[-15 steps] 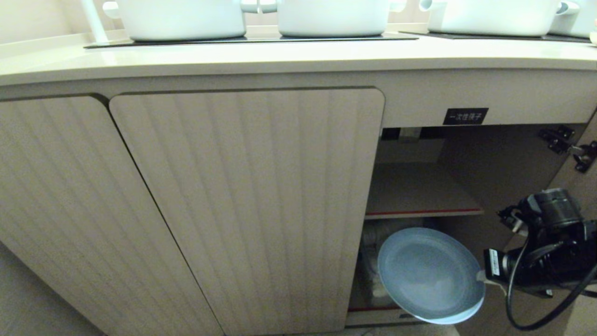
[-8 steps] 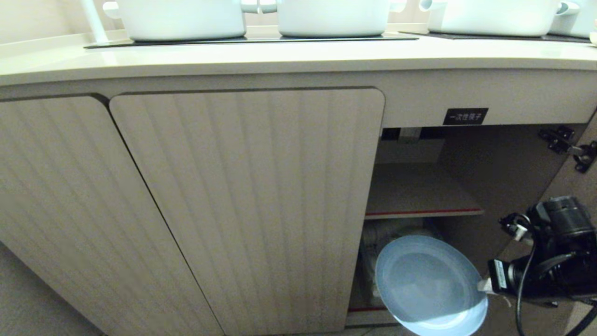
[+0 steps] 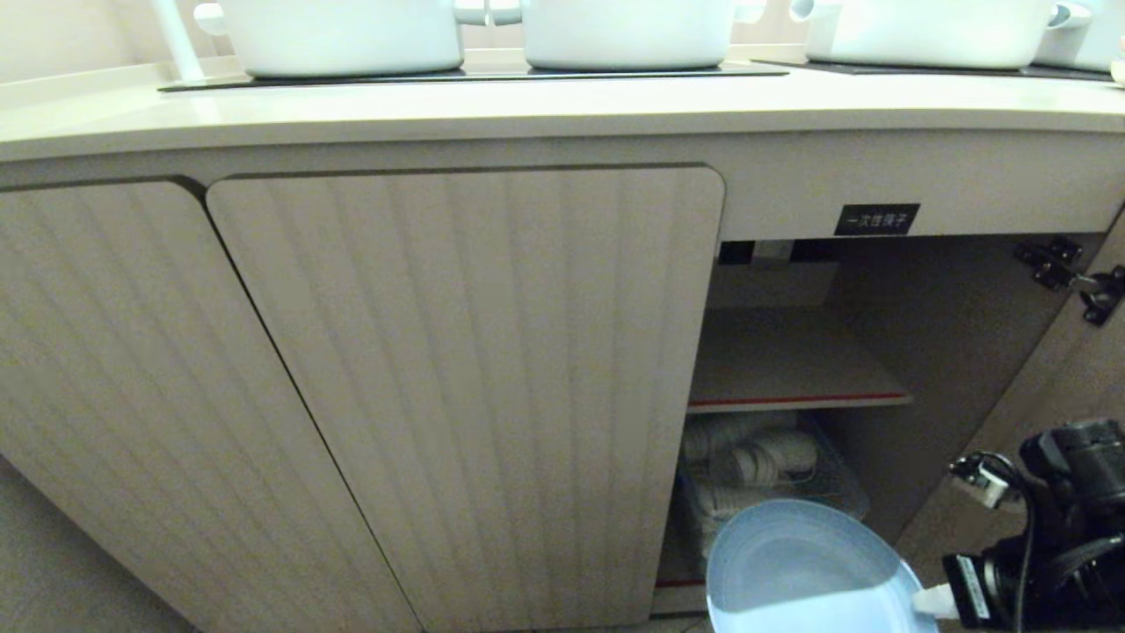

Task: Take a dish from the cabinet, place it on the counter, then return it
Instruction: Place it on the table

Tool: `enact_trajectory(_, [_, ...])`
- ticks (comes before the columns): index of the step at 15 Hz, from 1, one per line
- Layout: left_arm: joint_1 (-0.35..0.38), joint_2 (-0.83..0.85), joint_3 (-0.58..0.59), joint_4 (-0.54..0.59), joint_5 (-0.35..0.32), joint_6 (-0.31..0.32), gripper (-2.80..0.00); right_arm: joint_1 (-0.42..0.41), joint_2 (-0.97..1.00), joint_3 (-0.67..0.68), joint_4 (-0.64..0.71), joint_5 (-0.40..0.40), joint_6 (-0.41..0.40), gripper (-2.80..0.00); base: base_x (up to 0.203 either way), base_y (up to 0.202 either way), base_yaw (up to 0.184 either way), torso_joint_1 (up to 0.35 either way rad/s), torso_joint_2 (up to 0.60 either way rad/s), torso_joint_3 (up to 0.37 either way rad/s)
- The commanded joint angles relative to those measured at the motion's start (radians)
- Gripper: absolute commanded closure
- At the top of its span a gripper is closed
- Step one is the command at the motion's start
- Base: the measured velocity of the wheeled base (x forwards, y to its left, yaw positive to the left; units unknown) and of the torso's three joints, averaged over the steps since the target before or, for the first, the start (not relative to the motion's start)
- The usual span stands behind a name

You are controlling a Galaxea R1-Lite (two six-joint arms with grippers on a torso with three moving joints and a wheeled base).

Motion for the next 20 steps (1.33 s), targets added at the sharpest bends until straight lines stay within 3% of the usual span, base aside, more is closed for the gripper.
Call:
enact_trajectory(1, [0.000, 0.000, 0.000, 0.000, 0.001, 0.000, 0.00, 0.001, -0.032, 0.027, 0.000, 0.015, -0.007, 0.00, 0.000, 0.000, 0.000, 0.000, 0.00, 0.000])
enact_trajectory(5, [0.000, 0.000, 0.000, 0.000, 0.000, 0.000, 0.00, 0.001, -0.062, 0.070, 0.000, 0.040, -0.104, 0.00, 0.000, 0.000, 0.000, 0.000, 0.00, 0.000])
enact_trajectory(10, [0.000, 0.000, 0.000, 0.000, 0.000, 0.000, 0.00, 0.005, -0.114, 0.138, 0.000, 0.043, -0.106, 0.00, 0.000, 0.000, 0.000, 0.000, 0.00, 0.000])
enact_trajectory(14, [0.000, 0.000, 0.000, 0.000, 0.000, 0.000, 0.00, 0.006, -0.174, 0.185, 0.016, 0.098, -0.101, 0.00, 0.000, 0.000, 0.000, 0.000, 0.00, 0.000])
enact_trajectory(20, [0.000, 0.000, 0.000, 0.000, 0.000, 0.000, 0.00, 0.004, -0.197, 0.174, 0.072, 0.118, -0.104, 0.00, 0.000, 0.000, 0.000, 0.000, 0.00, 0.000])
